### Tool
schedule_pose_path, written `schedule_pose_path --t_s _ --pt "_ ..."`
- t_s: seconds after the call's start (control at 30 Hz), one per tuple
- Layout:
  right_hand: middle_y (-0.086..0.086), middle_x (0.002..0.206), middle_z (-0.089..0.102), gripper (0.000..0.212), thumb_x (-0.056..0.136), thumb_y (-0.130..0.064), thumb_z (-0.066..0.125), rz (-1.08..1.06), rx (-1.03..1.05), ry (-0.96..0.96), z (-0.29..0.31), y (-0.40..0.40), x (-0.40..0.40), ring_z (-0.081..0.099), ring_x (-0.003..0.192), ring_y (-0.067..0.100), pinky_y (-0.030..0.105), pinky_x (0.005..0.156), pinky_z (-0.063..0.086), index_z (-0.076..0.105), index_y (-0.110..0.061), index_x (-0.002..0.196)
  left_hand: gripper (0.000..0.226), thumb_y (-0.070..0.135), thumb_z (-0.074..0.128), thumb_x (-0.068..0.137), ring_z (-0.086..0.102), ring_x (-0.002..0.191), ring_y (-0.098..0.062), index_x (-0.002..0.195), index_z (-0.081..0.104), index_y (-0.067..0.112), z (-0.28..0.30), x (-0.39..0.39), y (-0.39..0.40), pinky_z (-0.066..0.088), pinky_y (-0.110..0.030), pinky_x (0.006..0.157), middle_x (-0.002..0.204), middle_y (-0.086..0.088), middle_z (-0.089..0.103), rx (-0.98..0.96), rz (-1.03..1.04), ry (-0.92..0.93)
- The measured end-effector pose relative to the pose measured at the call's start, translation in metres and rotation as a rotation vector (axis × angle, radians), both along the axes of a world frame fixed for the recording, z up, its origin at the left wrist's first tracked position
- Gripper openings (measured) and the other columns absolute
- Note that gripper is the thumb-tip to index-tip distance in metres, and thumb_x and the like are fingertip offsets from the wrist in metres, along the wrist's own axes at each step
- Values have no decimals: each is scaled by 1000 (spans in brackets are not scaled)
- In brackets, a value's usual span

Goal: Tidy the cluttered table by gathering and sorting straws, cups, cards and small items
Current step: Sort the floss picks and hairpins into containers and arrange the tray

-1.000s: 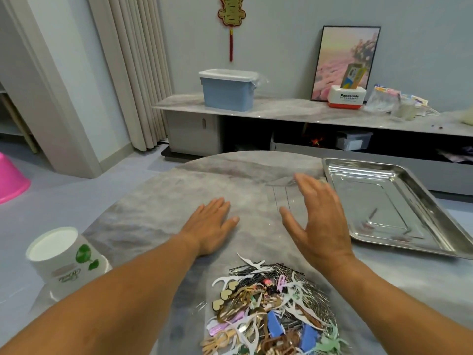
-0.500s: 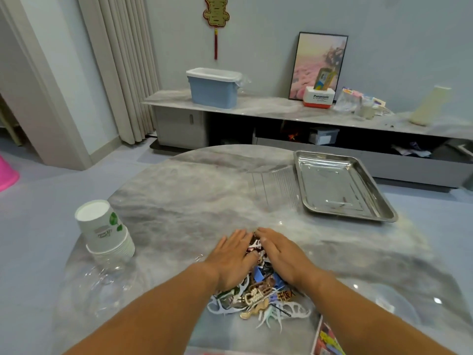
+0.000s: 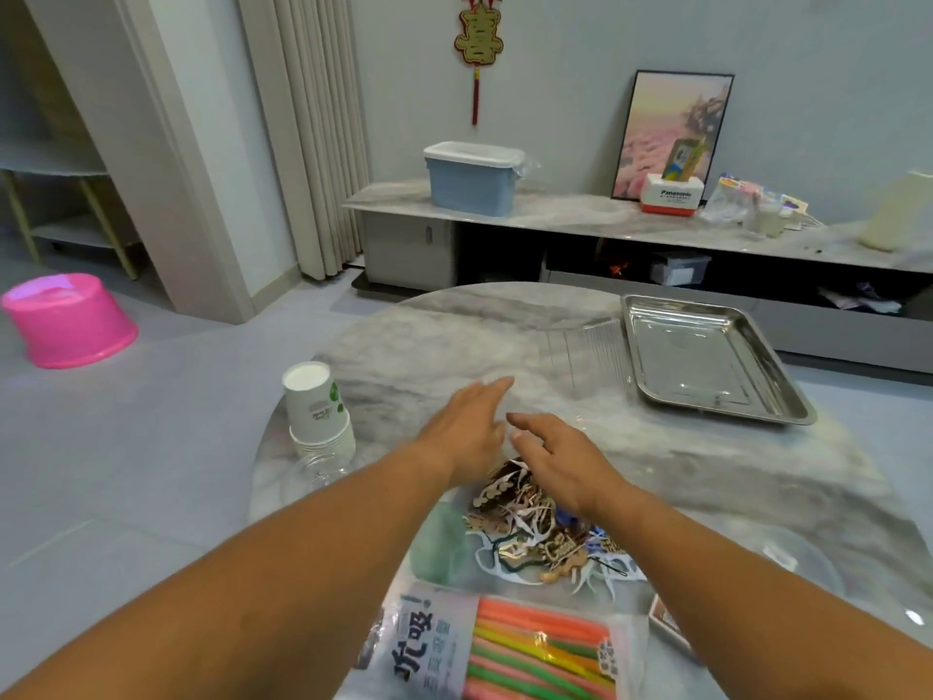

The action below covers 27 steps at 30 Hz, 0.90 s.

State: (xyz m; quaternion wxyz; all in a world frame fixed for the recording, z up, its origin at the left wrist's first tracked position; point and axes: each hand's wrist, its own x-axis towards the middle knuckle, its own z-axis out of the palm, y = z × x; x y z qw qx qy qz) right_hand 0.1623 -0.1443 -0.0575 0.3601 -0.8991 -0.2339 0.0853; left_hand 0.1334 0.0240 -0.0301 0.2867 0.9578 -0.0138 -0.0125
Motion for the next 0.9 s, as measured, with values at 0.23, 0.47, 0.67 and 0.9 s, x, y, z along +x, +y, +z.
schedule_pose_path --t_s 0.23,0.47,0.67,0.9 --pt "3 148 55 55 101 -40 58 76 -17 130 17 71 -41 53 133 17 30 111 38 47 -19 151 48 6 64 90 49 115 -22 133 52 23 24 -54 49 44 -37 93 121 0 57 34 492 -608" --pt "5 149 51 65 97 -29 61 54 -34 152 19 128 -49 51 134 20 30 109 39 35 -22 156 74 18 86 75 44 122 -31 135 44 21 10 -73 94 38 -43 100 131 -12 48 -79 1003 -624" --pt "5 151 50 67 96 -24 61 67 -38 145 21 158 -43 50 136 21 28 107 38 32 -23 157 120 22 90 73 34 144 -33 159 7 26 -14 -60 121 28 -47 120 154 -11 38 -225 945 -313" --pt "4 151 48 68 96 -19 59 39 2 225 8 161 -22 50 135 23 32 109 42 30 -25 158 83 33 97 60 63 106 -30 129 54 16 -26 -36 158 53 -44 96 115 -8 67 -458 818 155"
